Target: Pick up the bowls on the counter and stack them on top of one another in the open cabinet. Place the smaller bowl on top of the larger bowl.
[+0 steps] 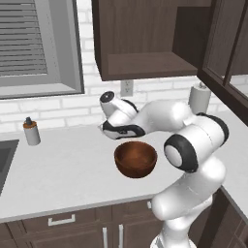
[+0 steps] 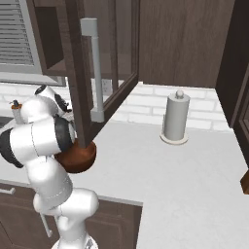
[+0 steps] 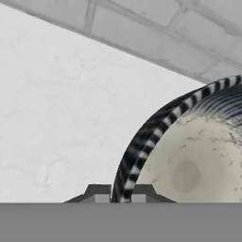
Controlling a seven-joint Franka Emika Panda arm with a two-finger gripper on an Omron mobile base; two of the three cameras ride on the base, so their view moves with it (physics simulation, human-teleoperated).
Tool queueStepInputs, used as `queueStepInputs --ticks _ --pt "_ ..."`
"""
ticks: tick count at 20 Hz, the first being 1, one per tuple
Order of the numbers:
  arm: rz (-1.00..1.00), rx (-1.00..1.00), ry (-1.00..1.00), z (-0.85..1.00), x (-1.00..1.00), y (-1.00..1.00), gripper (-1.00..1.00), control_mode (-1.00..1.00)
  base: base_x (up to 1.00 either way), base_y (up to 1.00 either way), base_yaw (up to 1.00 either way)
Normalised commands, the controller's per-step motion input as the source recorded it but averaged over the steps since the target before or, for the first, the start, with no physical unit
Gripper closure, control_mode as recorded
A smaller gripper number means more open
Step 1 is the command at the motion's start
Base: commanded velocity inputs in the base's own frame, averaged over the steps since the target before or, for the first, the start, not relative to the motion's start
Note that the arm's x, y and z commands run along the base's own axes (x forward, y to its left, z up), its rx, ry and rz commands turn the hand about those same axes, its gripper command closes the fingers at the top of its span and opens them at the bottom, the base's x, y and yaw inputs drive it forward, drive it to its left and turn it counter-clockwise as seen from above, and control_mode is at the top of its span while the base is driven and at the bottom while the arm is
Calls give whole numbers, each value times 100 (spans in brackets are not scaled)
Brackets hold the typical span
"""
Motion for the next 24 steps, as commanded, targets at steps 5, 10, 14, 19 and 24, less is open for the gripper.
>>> queueStepInputs --ticks 5,10,14,19,24 --pt "-4 -1 0 35 -100 0 100 -100 0 0 0" --pt "0 -3 35 2 -60 0 100 -100 0 0 0" --pt "0 -1 13 -17 -9 0 100 -100 0 0 0" --pt "0 0 0 -35 0 15 100 -100 0 0 0" --pt "0 0 0 -44 3 18 100 -100 0 0 0"
